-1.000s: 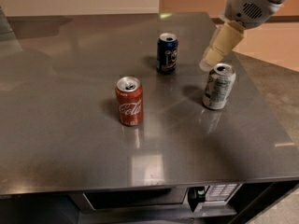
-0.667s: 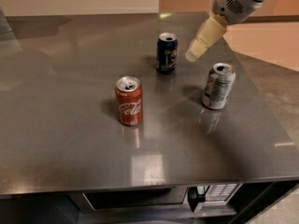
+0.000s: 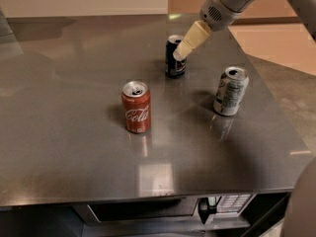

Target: Pick pepsi can

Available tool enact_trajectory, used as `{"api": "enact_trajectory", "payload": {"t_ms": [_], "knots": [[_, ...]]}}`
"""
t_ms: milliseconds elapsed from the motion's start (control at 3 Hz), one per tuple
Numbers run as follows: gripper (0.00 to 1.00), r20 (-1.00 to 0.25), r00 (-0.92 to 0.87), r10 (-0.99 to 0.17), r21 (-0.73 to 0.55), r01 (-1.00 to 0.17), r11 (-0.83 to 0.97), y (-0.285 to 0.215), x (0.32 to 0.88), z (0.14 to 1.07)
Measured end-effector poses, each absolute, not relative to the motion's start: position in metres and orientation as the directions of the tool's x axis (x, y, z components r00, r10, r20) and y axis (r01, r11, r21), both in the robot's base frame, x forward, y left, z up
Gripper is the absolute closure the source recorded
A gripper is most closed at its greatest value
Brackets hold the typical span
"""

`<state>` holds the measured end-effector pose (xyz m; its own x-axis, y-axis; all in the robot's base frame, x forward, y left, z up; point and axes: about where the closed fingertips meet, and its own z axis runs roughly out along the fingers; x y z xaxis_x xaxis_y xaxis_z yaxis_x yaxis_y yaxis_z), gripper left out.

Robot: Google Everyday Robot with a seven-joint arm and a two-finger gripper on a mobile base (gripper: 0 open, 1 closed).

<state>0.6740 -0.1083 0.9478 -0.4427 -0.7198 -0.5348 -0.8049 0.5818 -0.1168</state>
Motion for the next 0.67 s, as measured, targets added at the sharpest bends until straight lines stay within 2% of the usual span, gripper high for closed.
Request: {"api": "enact_trajectory", "payload": {"t_ms": [667], "knots": [[0.00, -0.538, -0.462, -0.705, -0.115, -0.788, 0.605, -0.081, 0.709, 0.919]]}}
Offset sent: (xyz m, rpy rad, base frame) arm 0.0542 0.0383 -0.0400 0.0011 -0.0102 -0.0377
